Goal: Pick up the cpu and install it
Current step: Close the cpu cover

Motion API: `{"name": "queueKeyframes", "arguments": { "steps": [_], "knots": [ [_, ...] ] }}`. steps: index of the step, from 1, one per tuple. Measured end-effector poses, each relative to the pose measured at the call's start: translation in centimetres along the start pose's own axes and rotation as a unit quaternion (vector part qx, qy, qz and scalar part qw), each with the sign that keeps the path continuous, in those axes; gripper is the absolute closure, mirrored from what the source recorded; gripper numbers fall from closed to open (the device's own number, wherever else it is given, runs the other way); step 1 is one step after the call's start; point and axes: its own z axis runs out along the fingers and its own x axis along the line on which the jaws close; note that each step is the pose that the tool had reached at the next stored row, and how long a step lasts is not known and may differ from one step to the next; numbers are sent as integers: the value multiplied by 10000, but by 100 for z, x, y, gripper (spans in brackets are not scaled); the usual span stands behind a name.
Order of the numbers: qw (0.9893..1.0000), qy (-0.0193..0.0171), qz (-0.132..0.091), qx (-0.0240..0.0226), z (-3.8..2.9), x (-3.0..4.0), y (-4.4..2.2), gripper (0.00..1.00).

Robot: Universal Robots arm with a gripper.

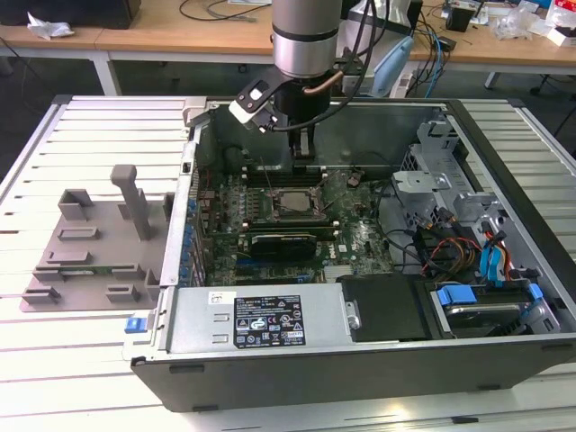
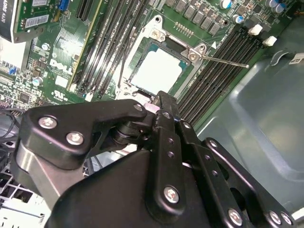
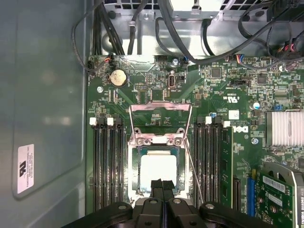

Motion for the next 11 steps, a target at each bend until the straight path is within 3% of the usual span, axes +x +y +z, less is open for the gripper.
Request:
{"name": "queueKeyframes", "arguments": {
  "steps": [2,6,9,11],
  "knots": [
    [10000,0,0,0,-90,1,4,89],
    [10000,0,0,0,-119,1,11,89],
    [10000,0,0,7,-110,-4,207,89],
    [10000,-1,1,19,-102,-9,385,89]
  ]
}}
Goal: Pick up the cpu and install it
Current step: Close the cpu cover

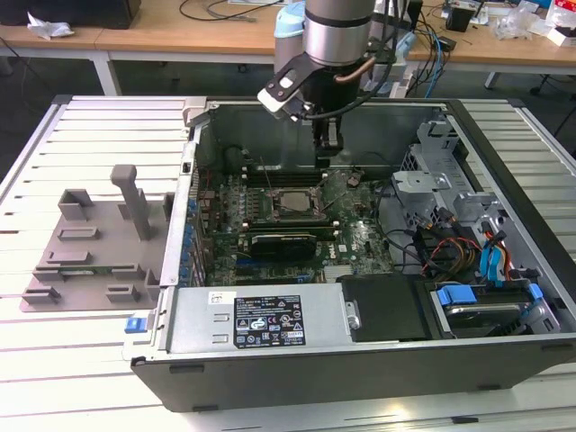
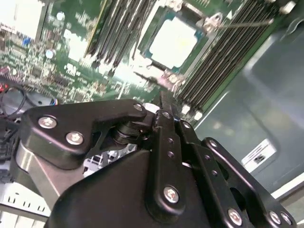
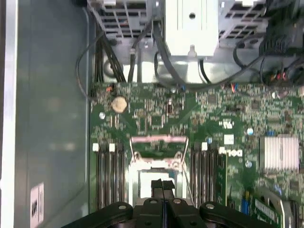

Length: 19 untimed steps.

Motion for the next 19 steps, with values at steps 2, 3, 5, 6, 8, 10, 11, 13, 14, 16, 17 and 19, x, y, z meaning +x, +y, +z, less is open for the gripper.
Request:
{"name": "queueKeyframes", "arguments": {
  "steps": [2,3,5,6,8,10,11,13,14,16,17,19],
  "knots": [
    [10000,0,0,8,3,-2,80,89],
    [10000,2,-1,13,7,-4,138,89],
    [10000,1,0,21,10,-8,215,89],
    [10000,1,0,33,14,-14,300,89],
    [10000,1,0,48,18,-22,389,89],
    [10000,1,0,65,36,-31,515,89],
    [10000,1,0,72,65,-31,543,89],
    [10000,1,0,79,122,-33,580,89],
    [10000,1,0,83,148,-34,591,89],
    [10000,0,0,88,191,-35,596,89],
    [10000,1,1,92,225,-35,596,89],
    [9999,0,0,122,445,-36,606,89]
  ]
}}
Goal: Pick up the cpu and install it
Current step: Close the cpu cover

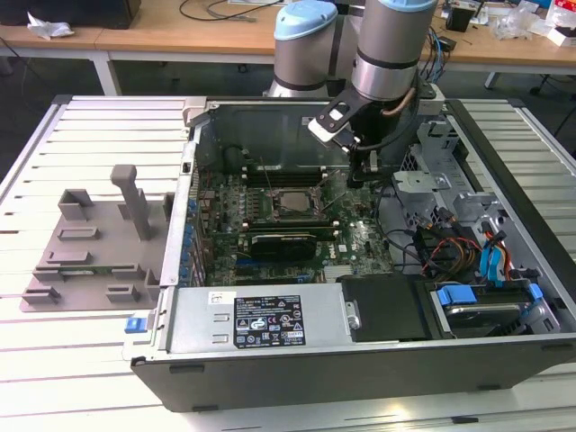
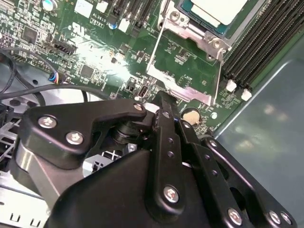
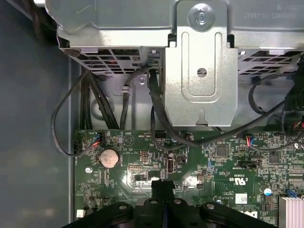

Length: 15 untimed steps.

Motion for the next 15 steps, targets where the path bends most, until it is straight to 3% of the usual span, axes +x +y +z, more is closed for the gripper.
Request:
{"name": "queueKeyframes", "arguments": {
  "steps": [6,15],
  "knots": [
    [10000,1,0,-1,1,29,-42,89],
    [10000,1,8,-48,-2,98,-245,89]
  ]
}}
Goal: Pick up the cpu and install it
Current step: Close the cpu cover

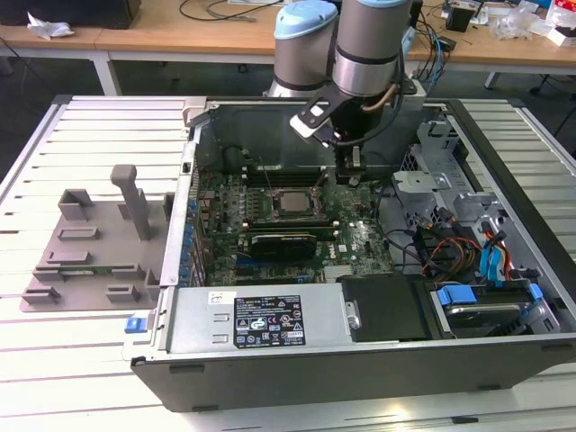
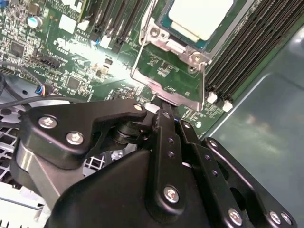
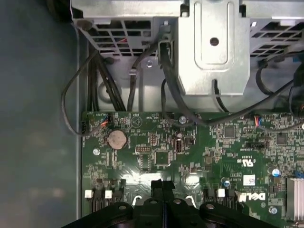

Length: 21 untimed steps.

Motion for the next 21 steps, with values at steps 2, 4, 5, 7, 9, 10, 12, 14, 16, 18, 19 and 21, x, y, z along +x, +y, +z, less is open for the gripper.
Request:
{"name": "queueKeyframes", "arguments": {
  "steps": [2,4,5,7,9,10,12,14,16,18,19,21],
  "knots": [
    [10000,-1,13,-15,-1,23,-55,89],
    [10000,-1,23,-35,-3,35,-107,89],
    [10000,-1,26,-41,-3,38,-128,89],
    [10000,-1,31,-46,-4,40,-158,89],
    [10000,-1,31,-46,-4,41,-158,89],
    [10000,-1,31,-46,-4,40,-159,89],
    [10000,-1,33,-46,-4,40,-164,89],
    [10000,-1,31,-47,-4,41,-192,89],
    [10000,0,31,-47,-3,41,-220,89],
    [10000,0,31,-47,1,40,-246,89],
    [10000,-1,32,-46,4,40,-262,89],
    [10000,-1,31,-47,7,40,-277,89]
  ]
}}
